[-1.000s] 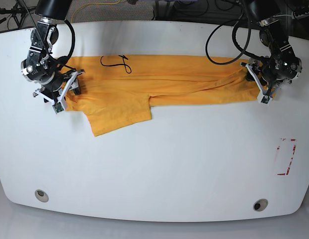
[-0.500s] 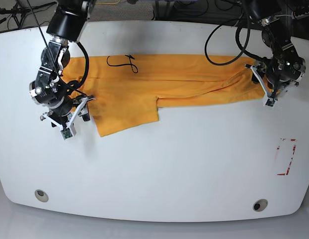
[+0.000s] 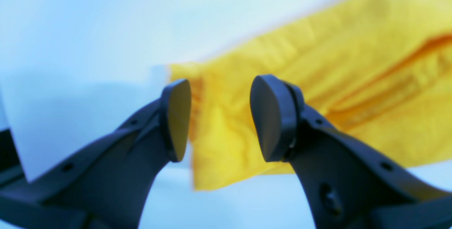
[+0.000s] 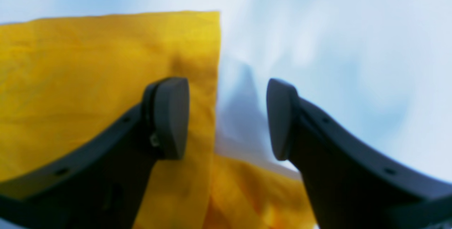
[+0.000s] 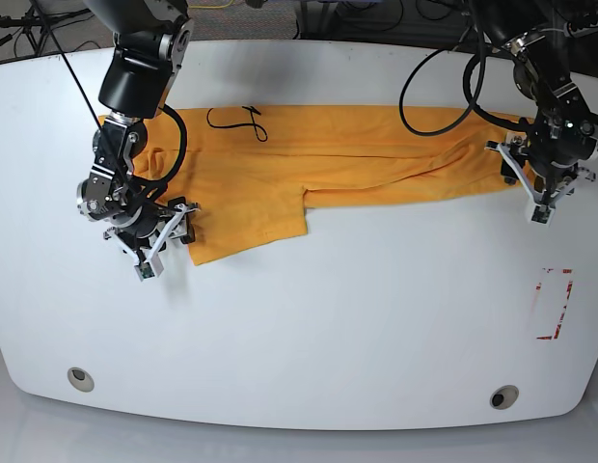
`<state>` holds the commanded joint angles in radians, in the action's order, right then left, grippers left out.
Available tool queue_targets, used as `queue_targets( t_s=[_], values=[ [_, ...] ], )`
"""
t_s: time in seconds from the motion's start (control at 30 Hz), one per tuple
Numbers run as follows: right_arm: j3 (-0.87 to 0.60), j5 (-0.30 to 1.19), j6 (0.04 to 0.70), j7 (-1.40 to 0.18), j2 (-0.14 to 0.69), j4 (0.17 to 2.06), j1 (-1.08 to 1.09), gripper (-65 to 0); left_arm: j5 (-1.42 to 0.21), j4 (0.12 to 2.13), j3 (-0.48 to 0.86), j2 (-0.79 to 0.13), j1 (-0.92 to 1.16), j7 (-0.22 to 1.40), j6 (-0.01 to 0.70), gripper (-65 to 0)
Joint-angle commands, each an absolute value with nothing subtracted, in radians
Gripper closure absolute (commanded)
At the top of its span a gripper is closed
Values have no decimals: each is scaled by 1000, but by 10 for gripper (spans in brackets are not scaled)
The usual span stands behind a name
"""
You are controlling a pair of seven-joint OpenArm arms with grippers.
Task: Fold the T-shirt properly
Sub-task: 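Move the right gripper down to the shirt's sleeve end and grasp it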
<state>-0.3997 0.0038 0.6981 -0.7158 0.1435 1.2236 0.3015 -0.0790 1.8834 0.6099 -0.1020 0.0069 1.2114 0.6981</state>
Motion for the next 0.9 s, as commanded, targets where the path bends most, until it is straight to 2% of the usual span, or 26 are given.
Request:
queue_targets(
  t_s=[0.17, 0.6, 0.9],
  values=[
    [-395, 5, 698, -713, 136, 1222, 298, -333, -77, 1882, 641, -105, -5, 1211, 698, -281],
    [-394, 4, 698, -711, 54, 1219, 298, -333, -73, 1882, 656, -107, -1, 1211, 698, -281],
    [-392, 4, 698, -711, 50, 1219, 298, -325, -71, 1882, 656, -108, 1, 1211, 698, -281]
  ],
)
